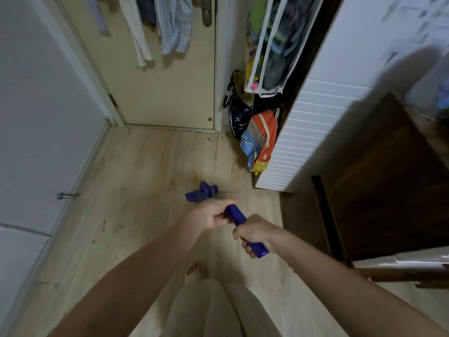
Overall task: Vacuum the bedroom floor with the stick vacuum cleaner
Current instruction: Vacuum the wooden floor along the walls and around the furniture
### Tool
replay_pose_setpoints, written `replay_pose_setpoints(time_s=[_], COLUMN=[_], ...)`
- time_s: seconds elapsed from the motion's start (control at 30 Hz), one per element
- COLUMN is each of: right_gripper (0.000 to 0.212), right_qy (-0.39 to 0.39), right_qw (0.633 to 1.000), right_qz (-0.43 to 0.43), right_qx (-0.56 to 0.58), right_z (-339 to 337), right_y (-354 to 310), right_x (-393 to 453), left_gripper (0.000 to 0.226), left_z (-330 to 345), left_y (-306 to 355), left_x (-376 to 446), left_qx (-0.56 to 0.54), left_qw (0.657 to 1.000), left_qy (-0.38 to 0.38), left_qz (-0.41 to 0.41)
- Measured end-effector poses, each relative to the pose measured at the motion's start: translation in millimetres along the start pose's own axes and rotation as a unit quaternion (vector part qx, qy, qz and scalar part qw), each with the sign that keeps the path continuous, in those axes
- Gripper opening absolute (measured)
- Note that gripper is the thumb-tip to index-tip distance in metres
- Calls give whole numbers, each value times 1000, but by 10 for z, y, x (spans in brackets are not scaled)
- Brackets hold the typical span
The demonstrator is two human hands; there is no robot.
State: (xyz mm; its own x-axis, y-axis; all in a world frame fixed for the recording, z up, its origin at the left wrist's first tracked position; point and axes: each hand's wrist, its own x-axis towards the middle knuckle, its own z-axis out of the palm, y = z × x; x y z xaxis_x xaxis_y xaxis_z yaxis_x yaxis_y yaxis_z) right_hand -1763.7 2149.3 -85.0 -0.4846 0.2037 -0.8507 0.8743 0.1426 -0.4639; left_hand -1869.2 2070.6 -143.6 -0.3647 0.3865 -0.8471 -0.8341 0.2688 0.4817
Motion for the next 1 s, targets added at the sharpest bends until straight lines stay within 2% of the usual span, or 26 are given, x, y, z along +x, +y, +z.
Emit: replay_pose_setpoints(time_s=[0.17,0.53,0.67,0.8,1.0], right_gripper=[5,25,28,35,34], right_qy=[2,5,13,13,24], right_qw=[999,1000,999,999,997], right_qz=[27,0,-18,-24,-33], right_qx=[-44,-24,-31,-47,-69], right_z=[-223,-267,-425,-599,-704], right_y=[264,722,480,103,-640], right_x=[-352,39,382,720,1280], left_gripper=[20,30,39,31,31], left_z=[292,496,470,401,89], left_y=[-260,-517,-170,245,932], left_x=[-195,-37,235,555,1038], left_qx=[-5,-32,-27,-4,-45], left_qw=[1000,999,999,999,999], left_qy=[-17,11,21,28,19], left_qz=[-24,-33,-28,-21,6])
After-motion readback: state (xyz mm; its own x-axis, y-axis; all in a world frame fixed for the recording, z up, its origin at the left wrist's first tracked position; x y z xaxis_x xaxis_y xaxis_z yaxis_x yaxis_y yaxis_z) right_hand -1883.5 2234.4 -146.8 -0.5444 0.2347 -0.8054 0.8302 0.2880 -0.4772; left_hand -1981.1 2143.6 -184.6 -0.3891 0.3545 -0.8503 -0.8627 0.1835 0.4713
